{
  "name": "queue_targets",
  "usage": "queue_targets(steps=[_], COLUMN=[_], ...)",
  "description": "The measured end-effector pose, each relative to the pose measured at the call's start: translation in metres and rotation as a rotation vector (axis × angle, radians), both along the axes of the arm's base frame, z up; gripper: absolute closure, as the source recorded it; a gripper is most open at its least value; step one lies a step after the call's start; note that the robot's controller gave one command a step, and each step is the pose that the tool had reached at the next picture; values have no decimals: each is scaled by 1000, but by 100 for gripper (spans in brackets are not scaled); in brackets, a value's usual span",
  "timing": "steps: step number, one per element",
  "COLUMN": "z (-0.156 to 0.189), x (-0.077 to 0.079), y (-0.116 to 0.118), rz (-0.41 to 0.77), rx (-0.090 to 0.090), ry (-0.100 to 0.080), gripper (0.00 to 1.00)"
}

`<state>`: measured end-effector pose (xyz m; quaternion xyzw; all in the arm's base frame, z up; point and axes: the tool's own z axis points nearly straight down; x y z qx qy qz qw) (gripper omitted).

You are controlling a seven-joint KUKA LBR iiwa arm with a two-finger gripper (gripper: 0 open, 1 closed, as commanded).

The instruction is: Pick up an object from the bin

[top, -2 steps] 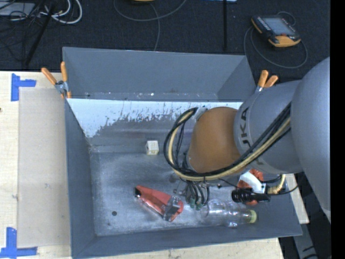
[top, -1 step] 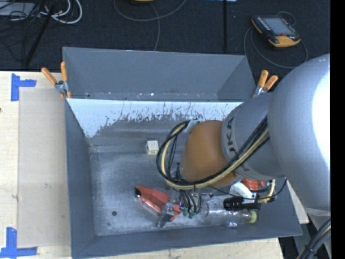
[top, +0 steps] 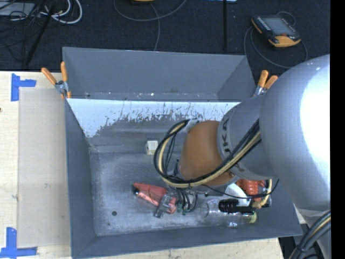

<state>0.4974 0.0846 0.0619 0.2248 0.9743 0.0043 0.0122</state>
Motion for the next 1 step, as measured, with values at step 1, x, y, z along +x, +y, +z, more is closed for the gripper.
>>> queue_targets(steps=[1], z=[1], x=[-1], y=[0], rz=[-13], rx=[0], ry=[0], gripper=[100])
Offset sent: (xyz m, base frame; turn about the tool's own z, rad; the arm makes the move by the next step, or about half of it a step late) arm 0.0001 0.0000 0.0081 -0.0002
